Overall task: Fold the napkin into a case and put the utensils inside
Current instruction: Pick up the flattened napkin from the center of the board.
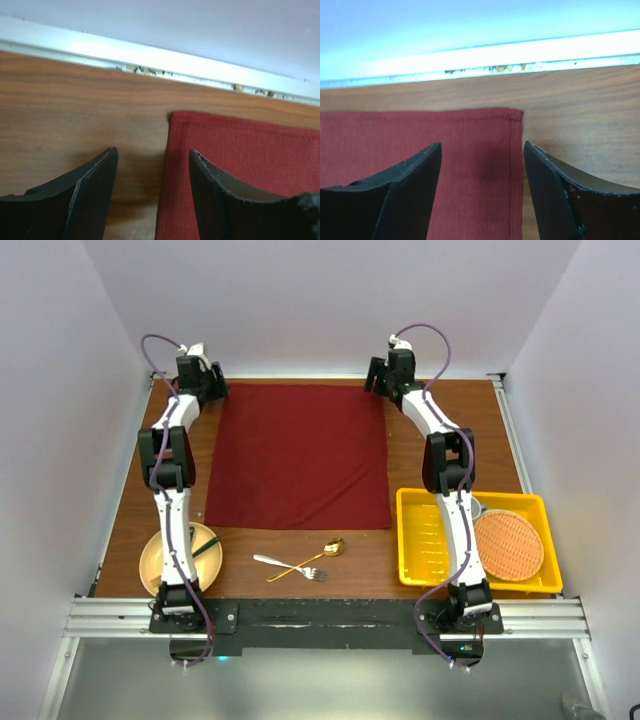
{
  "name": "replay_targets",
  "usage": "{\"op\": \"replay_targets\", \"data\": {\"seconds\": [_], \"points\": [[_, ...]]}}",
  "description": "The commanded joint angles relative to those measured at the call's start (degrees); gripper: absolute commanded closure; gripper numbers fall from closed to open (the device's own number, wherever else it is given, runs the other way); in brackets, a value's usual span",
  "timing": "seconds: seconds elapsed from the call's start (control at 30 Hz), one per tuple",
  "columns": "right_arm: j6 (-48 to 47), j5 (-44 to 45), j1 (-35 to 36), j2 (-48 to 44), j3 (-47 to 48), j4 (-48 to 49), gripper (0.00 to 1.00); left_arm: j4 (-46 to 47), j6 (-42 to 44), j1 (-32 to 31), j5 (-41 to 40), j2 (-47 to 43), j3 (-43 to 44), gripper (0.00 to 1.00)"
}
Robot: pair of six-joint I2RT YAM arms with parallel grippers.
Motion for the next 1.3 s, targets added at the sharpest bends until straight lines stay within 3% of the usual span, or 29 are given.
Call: {"op": "replay_targets", "data": {"seconds": [0.0, 0.47, 0.63, 0.83, 0.93, 1.07, 1.2, 1.27], "points": [[3.3, 2.7, -0.2, 2.5, 3.2, 3.8, 0.31, 3.6, -2.0, 0.7, -1.1, 2.5, 5.2, 0.39], [4.4, 2.0, 0.3, 5.4, 4.0, 3.8, 0.38, 5.2, -4.2, 0.2, 2.2, 8.4, 10.9, 0.53], [4.0, -0.1, 0.3, 5.1, 4.2, 4.6, 0.59, 4.8, -4.5, 0.0, 5.1, 9.8, 12.3, 0.58], [3.5, -1.2, 0.8, 5.1, 4.9, 5.2, 0.71, 5.7, -5.2, -0.3, 8.9, 10.6, 13.2, 0.59], [3.1, -1.5, 1.0, 4.9, 5.0, 5.4, 0.8, 5.7, -5.6, -0.7, 9.3, 10.7, 13.4, 0.65], [2.5, -1.5, 1.1, 4.6, 5.2, 6.0, 1.0, 8.1, -5.9, -0.7, 9.4, 10.5, 13.4, 0.81], [2.4, -3.0, 1.1, 4.4, 6.1, 6.4, 1.0, 9.4, -5.0, -0.7, 9.3, 9.3, 13.3, 0.98], [2.6, -3.7, 1.2, 4.0, 6.4, 6.8, 1.0, 10.1, -4.9, -0.7, 9.1, 8.2, 13.0, 1.0]]}}
